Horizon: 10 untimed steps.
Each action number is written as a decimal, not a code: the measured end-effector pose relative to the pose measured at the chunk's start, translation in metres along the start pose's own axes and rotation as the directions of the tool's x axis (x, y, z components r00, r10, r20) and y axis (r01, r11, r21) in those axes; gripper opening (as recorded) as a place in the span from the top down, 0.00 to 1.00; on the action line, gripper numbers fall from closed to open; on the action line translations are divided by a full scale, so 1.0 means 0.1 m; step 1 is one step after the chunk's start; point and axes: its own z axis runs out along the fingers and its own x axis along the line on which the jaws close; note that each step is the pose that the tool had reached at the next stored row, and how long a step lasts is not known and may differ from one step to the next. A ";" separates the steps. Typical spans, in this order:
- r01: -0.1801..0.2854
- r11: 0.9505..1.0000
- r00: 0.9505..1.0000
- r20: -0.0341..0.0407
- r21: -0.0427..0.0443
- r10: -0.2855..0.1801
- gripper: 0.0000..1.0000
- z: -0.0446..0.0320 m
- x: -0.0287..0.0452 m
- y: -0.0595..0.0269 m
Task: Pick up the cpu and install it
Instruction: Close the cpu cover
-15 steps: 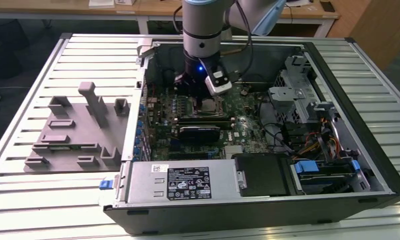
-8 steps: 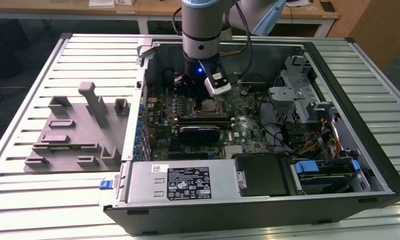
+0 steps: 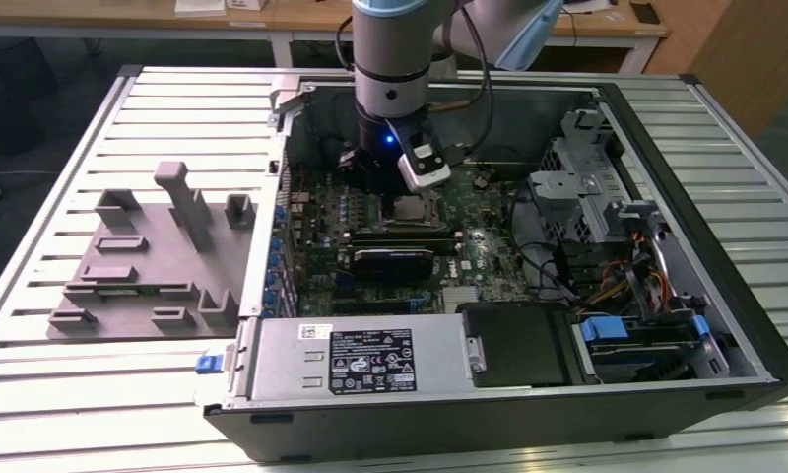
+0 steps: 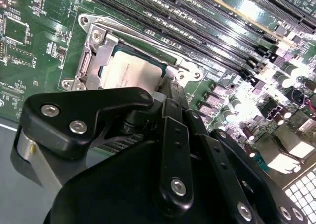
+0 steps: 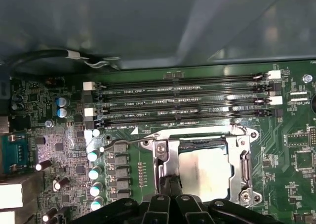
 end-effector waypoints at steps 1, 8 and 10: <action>0.001 1.000 1.000 0.000 0.000 -0.001 0.89 0.004 0.000 0.000; 0.005 1.000 1.000 0.000 0.000 -0.005 0.89 0.019 0.001 -0.001; 0.005 1.000 1.000 0.000 0.000 -0.005 0.89 0.021 0.000 0.000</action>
